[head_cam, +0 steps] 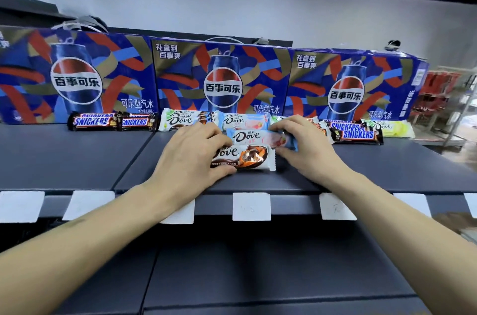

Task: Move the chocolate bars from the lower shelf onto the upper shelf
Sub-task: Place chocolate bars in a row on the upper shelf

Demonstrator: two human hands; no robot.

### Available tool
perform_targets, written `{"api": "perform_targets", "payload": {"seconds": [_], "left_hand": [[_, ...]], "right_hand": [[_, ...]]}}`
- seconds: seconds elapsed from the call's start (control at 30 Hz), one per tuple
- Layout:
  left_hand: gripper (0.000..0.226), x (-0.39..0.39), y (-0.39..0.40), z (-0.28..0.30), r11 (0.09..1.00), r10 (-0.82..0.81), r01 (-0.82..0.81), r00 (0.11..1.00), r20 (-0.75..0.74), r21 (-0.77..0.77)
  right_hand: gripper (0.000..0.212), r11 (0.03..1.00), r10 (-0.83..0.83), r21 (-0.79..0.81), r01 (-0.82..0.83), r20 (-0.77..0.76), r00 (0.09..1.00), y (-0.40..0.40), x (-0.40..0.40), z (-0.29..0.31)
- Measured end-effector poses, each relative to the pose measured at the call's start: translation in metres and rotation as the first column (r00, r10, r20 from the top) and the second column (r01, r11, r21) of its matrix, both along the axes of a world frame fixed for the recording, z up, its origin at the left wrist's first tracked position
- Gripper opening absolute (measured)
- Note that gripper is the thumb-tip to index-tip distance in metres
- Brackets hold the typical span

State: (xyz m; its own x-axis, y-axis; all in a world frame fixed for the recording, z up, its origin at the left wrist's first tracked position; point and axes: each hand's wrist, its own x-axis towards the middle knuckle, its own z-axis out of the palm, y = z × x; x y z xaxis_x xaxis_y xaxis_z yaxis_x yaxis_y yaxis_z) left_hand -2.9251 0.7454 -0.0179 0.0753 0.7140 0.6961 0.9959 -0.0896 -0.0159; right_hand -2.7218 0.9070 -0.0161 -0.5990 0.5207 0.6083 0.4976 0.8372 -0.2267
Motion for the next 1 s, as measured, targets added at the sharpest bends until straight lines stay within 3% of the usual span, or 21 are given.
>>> {"api": "perform_targets", "payload": {"seconds": [0.23,0.43,0.73,1.0], "left_hand": [[0.043,-0.004,0.026,0.009,0.997,0.060,-0.061,0.998,-0.029,-0.038],[0.042,-0.013,0.042,0.013,0.996,0.071,-0.072,0.997,-0.012,-0.052],[0.039,-0.034,0.056,0.017,0.993,0.085,-0.085,0.996,-0.014,-0.084],[0.041,-0.043,0.068,0.016,0.992,0.079,-0.080,0.997,-0.007,-0.101]], "right_hand": [[0.040,0.999,0.018,-0.033,-0.016,0.063,0.998,0.022,-0.023,0.009],[0.048,0.998,-0.050,-0.040,0.055,0.124,0.991,0.037,-0.051,0.010],[0.033,0.981,-0.186,-0.017,0.192,0.179,0.966,0.056,-0.079,0.013],[0.025,0.979,-0.187,-0.047,0.197,0.161,0.969,0.068,-0.094,0.012]]}}
